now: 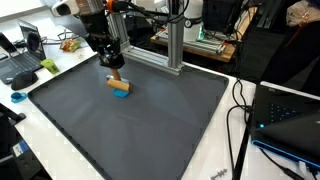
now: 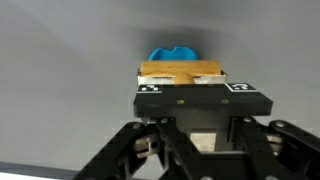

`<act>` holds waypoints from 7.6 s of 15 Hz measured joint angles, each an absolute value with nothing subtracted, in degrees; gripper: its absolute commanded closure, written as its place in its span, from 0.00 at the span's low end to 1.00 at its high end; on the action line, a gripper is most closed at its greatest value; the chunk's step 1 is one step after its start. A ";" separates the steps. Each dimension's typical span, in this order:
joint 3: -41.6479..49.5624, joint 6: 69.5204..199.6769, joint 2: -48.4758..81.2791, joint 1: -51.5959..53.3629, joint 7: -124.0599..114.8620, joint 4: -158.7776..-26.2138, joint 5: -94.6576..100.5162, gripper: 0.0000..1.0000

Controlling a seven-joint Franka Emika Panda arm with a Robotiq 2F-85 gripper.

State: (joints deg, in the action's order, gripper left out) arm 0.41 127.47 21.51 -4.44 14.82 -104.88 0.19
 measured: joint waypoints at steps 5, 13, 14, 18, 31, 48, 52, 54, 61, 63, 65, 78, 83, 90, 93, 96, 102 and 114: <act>0.42 130.13 21.69 -4.42 9.97 -106.11 0.15 0.78; 0.42 132.43 23.10 -4.39 8.75 -106.37 0.16 0.78; 0.42 132.66 23.37 -4.38 8.78 -106.22 0.16 0.78; 0.41 132.67 23.97 -4.38 9.26 -105.64 0.16 0.78; 0.38 126.86 26.45 -4.51 12.89 -100.94 0.16 0.78; 0.37 123.42 27.71 -4.63 15.73 -98.47 0.16 0.78; 0.37 122.81 27.87 -4.68 16.37 -98.14 0.16 0.78; 0.37 122.52 27.96 -4.69 16.59 -97.97 0.16 0.78; 0.37 121.22 28.36 -4.77 17.60 -97.13 0.16 0.78; 0.37 120.81 28.42 -4.80 17.93 -96.98 0.16 0.78; 0.37 120.54 28.50 -4.83 18.22 -96.84 0.16 0.78; 0.37 117.12 29.63 -4.95 19.86 -94.63 0.19 0.78; 0.38 115.59 30.03 -5.03 20.00 -93.87 0.25 0.78; 0.39 114.95 30.37 -5.04 18.45 -93.36 0.32 0.78; 0.40 115.02 30.52 -4.93 16.73 -93.15 0.45 0.78; 0.40 115.27 30.69 -4.81 14.99 -92.92 0.60 0.78; 0.40 116.15 30.78 -4.63 12.53 -92.92 0.75 0.78; 0.40 120.27 31.15 -3.94 9.11 -92.81 0.84 0.78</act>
State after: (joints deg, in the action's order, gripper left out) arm 0.40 120.27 31.15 -3.94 9.11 -92.81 0.84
